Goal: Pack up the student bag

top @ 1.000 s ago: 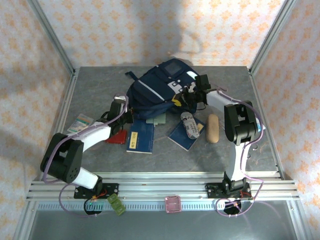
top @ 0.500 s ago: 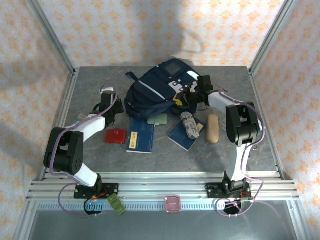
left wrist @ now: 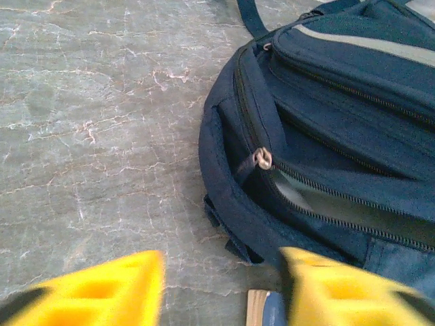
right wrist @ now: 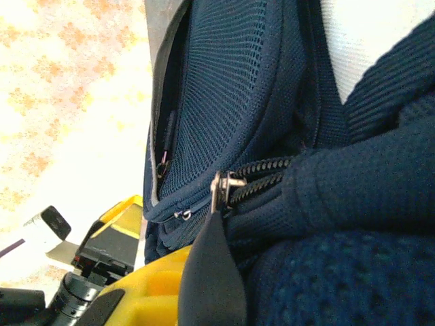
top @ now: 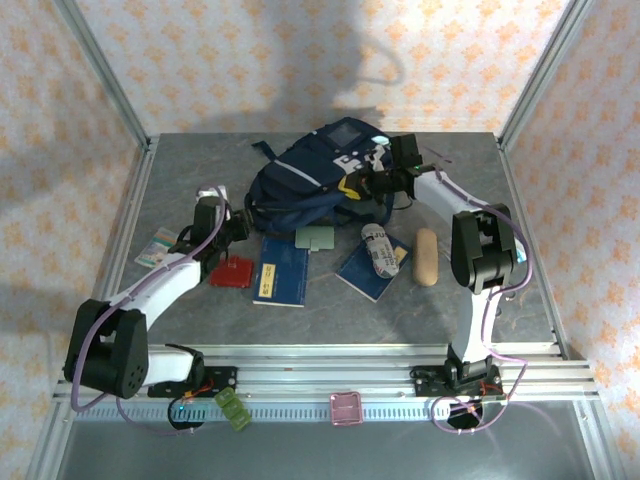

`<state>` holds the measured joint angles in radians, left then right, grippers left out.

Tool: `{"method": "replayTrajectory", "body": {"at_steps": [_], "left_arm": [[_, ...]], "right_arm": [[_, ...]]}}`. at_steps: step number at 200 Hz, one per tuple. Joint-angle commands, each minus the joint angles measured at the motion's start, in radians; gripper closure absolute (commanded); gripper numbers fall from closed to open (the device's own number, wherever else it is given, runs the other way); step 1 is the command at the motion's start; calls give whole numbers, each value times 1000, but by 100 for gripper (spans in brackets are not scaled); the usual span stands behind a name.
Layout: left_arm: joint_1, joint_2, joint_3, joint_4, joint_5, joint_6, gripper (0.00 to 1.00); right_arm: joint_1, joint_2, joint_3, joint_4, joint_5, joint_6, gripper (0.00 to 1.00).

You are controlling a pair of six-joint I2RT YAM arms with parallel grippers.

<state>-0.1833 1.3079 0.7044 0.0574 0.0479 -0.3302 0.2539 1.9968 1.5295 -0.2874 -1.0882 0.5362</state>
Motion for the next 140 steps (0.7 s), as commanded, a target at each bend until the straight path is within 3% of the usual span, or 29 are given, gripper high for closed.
{"method": "replayTrajectory", "body": {"at_steps": [1, 32, 80, 119, 129, 140], "left_arm": [[17, 90, 106, 7, 12, -21, 33], [50, 315, 339, -56, 62, 11, 23], [86, 698, 714, -220, 125, 36, 20], [85, 871, 860, -298, 207, 30, 20], [85, 888, 869, -307, 234, 33, 24], [86, 893, 866, -310, 270, 43, 44]], "right_arm": [[-19, -8, -18, 48, 20, -71, 100], [-19, -39, -84, 71, 18, -80, 100], [-6, -61, -114, 79, 6, -92, 100], [-2, -61, -123, 79, 5, -93, 100], [-2, -62, -122, 80, 7, -94, 100], [-1, -59, -123, 80, 9, -96, 100]]}}
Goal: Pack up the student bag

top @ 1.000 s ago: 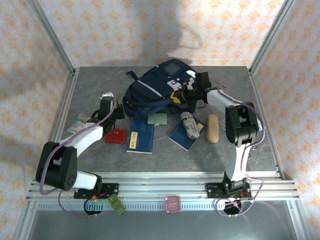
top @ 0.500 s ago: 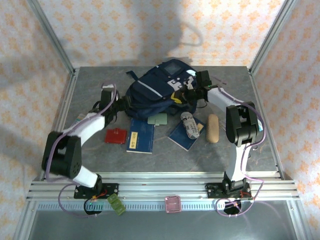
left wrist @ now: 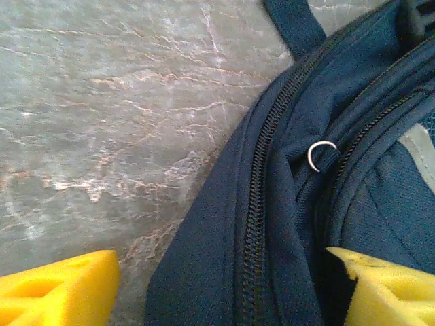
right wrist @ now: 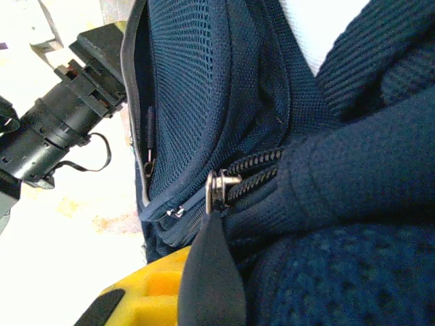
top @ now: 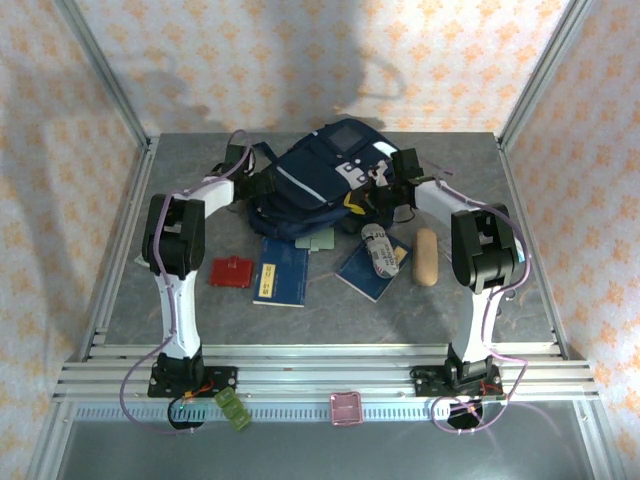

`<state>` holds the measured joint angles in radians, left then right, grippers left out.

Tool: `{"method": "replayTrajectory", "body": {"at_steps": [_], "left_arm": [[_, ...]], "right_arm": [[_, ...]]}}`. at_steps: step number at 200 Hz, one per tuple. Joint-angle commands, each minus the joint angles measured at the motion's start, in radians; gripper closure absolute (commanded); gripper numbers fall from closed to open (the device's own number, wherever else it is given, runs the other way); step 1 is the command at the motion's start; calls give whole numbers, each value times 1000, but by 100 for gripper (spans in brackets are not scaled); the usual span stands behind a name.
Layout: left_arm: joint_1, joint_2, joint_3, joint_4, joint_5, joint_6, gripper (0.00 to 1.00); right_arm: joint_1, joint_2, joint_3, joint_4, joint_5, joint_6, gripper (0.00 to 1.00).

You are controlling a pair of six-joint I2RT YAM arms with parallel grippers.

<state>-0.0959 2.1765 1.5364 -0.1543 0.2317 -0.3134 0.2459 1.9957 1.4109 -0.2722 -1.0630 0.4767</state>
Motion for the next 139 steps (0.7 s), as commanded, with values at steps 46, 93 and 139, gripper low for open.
{"method": "replayTrajectory", "body": {"at_steps": [46, 93, 139], "left_arm": [[4, -139, -147, 4, 167, -3, 100], [15, -541, -454, 184, 182, -131, 100], [-54, -745, -619, 314, 142, -308, 100]], "right_arm": [[5, -28, 13, 80, 10, -8, 100], [-9, -14, 47, 163, 60, 97, 99], [-17, 129, 255, 173, 194, 219, 96]]}}
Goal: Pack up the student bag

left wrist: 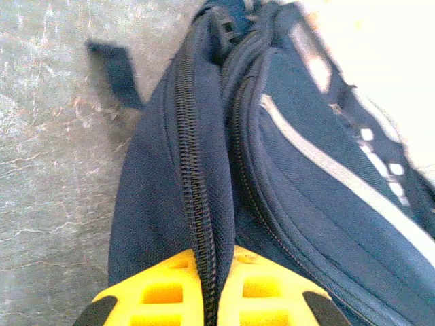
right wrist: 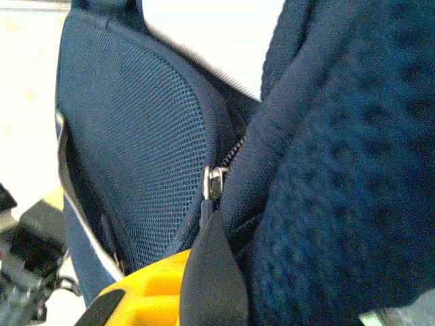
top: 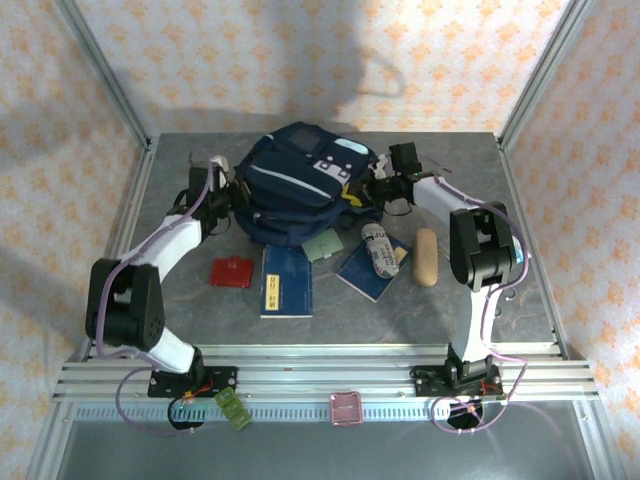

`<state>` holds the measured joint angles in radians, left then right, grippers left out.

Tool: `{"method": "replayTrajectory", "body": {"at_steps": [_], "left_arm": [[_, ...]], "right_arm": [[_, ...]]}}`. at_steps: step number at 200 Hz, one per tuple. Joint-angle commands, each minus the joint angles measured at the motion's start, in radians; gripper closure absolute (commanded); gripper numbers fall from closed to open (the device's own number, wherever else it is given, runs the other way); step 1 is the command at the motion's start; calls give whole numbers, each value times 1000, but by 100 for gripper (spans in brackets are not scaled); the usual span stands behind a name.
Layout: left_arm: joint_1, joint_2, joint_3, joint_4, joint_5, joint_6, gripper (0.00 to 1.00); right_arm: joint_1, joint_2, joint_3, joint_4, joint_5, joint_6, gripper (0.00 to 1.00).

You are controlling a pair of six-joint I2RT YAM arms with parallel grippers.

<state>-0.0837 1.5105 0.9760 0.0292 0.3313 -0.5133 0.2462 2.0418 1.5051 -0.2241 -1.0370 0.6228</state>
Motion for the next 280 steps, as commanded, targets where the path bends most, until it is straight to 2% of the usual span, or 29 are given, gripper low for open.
{"method": "replayTrajectory", "body": {"at_steps": [1, 17, 46, 63, 80, 109, 150, 217, 257, 280], "left_arm": [[-70, -81, -62, 135, 39, -112, 100], [-140, -112, -91, 202, -44, -178, 100], [-270, -133, -110, 290, -271, -263, 100], [-318, -116, -126, 348, -351, -291, 100], [-339, -98, -144, 385, -391, -312, 100], [-361, -103, -193, 459, -452, -326, 100], [-384, -116, -228, 542, -485, -343, 100], [-393, -175, -286, 593, -598, -345, 100], [-394, -177, -314, 619, -597, -354, 100], [-393, -176, -325, 635, -599, -358, 100]], "right_arm": [[-18, 85, 164, 121, 173, 73, 96], [-18, 163, 280, 60, 265, 87, 88], [-19, 257, 487, -184, 425, 57, 56], [-16, 168, 407, -208, 495, 36, 41], [-16, 34, 259, -193, 571, 25, 34], [-19, -201, 13, -127, 586, 36, 30], [17, -389, -316, 108, 343, 184, 30], [129, -526, -498, 137, 230, 307, 34], [150, -633, -647, 179, 236, 416, 29], [184, -634, -678, 232, 219, 468, 28]]}}
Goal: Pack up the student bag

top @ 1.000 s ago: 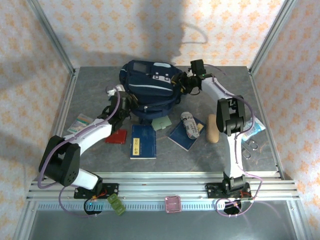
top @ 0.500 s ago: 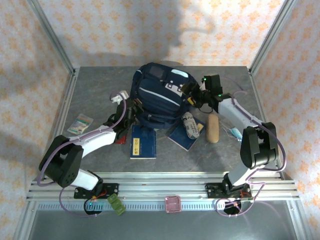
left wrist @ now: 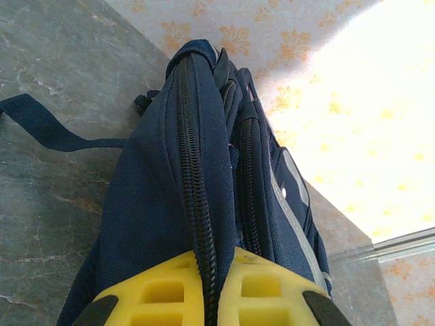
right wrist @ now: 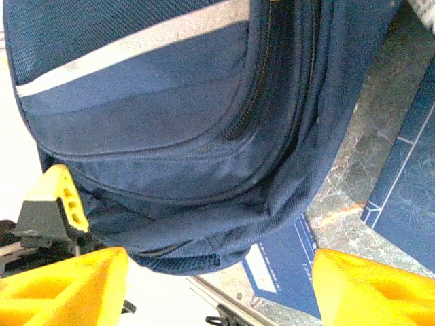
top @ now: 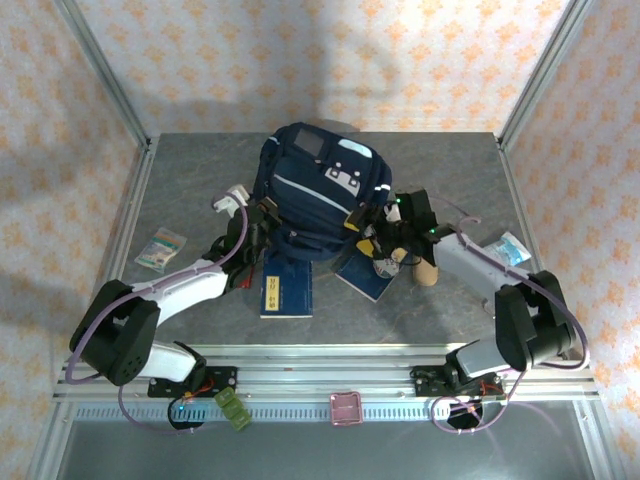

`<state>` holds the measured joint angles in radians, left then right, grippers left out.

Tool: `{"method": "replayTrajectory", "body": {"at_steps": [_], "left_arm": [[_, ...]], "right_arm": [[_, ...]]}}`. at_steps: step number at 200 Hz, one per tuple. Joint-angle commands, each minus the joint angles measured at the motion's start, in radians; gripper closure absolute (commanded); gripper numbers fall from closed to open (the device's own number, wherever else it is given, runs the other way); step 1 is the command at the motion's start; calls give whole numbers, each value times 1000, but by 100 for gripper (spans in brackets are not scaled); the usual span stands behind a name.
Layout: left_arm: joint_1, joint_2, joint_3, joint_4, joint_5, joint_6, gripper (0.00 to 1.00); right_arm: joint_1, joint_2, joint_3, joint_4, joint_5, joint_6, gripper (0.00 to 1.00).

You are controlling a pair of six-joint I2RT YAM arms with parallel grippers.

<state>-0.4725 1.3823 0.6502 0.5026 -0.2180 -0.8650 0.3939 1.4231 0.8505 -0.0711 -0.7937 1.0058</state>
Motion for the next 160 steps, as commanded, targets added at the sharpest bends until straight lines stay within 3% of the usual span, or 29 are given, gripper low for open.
{"method": "replayTrajectory", "body": {"at_steps": [1, 49, 71, 98, 107, 121, 141, 160], "left_arm": [[-5, -48, 0, 161, -50, -6, 100], [-8, -47, 6, 182, -20, -30, 100], [-14, -60, 1, 192, -6, -44, 100], [-16, -78, -9, 190, 28, -56, 100], [-16, -91, -16, 185, 33, -57, 100], [-17, -110, -24, 168, 43, -42, 100], [-9, -139, -23, 115, 48, 1, 99], [6, -162, -26, 61, 65, 35, 74]], "right_arm": [[37, -14, -23, 79, -23, 85, 28], [114, 143, 26, 198, 17, 133, 29], [130, 250, 87, 247, 21, 159, 34], [124, 343, 173, 254, 56, 152, 62], [115, 362, 207, 252, 61, 144, 81], [94, 369, 241, 253, 67, 139, 100], [55, 345, 277, 249, 78, 122, 100], [24, 307, 295, 258, 92, 105, 100]]}}
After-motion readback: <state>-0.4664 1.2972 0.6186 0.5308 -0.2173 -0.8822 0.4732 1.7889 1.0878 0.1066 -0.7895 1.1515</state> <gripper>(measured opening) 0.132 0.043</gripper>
